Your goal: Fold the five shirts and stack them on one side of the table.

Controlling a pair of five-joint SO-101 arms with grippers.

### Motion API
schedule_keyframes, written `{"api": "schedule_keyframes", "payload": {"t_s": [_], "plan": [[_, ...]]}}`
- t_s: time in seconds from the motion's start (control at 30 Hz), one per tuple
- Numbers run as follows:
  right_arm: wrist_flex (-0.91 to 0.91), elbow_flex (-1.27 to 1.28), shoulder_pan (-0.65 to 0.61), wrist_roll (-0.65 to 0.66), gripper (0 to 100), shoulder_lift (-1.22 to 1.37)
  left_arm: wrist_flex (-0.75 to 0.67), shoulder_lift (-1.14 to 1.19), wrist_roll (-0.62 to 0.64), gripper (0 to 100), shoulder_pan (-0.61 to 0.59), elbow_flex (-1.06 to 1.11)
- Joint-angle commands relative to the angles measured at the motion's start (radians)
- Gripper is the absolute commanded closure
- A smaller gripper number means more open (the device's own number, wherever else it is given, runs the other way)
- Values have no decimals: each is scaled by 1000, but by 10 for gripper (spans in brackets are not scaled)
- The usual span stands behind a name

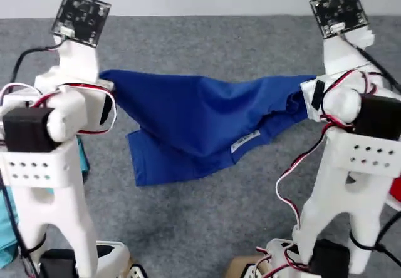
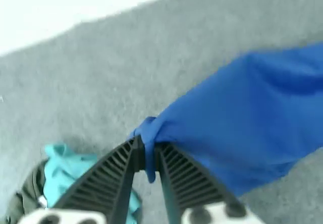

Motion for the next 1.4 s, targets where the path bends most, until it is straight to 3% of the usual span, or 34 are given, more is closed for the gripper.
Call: {"api": "schedule_keyframes", "payload": {"t_s": [0.0,0.2,0.43,0.8,1.03,1.23,1.37], "plan": [[-1,-8,-5,11,988,-13,21,9,5,993,-52,42],[-12,-8,-7,49,988,-59,21,72,-60,983,-190,209],[-70,-8,-7,104,988,-85,-15,195,-112,859,-410,232],[-74,-106,-15,104,988,-79,-57,216,-164,858,-414,226],[-56,-150,-153,140,988,-68,23,104,-160,859,-138,280],[-56,-150,-160,133,988,16,20,0,-114,855,229,421],[-56,-150,-165,132,988,39,-51,63,-87,823,391,565]]}}
